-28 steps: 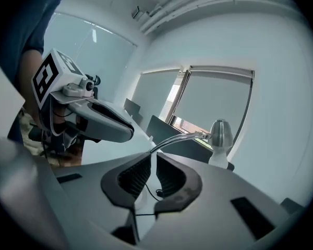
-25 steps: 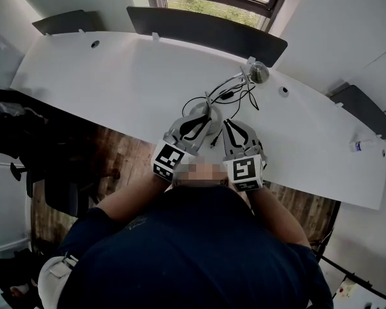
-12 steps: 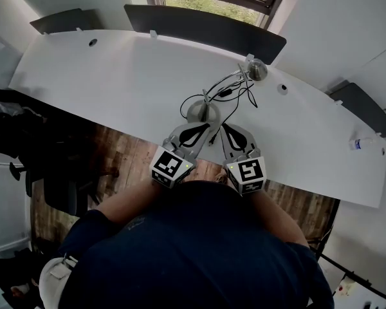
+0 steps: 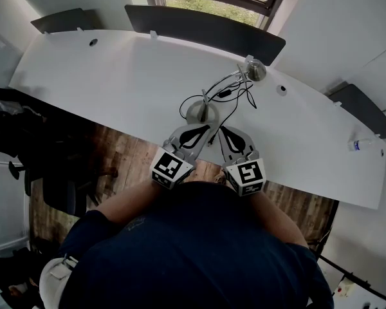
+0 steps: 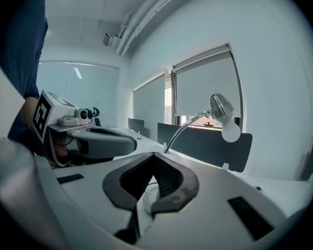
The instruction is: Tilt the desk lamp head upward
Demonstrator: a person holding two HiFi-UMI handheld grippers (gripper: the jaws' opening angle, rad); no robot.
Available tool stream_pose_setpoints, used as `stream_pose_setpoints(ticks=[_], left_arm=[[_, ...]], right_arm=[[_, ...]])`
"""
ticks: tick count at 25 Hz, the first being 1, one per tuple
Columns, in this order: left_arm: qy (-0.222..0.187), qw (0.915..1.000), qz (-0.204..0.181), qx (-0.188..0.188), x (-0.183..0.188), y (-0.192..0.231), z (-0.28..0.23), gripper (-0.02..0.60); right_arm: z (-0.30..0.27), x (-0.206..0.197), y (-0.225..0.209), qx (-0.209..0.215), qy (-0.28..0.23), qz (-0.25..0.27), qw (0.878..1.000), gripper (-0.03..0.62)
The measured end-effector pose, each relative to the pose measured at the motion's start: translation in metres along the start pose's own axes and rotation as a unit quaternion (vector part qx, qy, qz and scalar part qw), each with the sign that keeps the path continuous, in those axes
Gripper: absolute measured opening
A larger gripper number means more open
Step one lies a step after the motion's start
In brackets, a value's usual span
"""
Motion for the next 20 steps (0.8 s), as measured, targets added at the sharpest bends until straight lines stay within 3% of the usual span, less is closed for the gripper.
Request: stream_pose_setpoints(ticks=[10,20], left_arm=[[-0.01,0.9999,-0.014,0.001,0.0071,-0.003,0.0002,0.008],[-0.008,1.0,0.0,-0.003,0.0065,-0.0056,0.0013,0.008]], right_arm=[[0.0042,0.001,0.0007,0.002,0.0,0.001,1.0,0.011],[0.008,-0.0006,0.004,0.007,0.009,0.014,1.0,0.011]])
Point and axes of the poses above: the fingertips, and each gripper's own axes: z backward along the fingers, y to its left, x out of its top, the point moved 2 cm from there along z, backward along the fingers, and after that the axes turned 1 degree about -z, right-handed, at the moved point
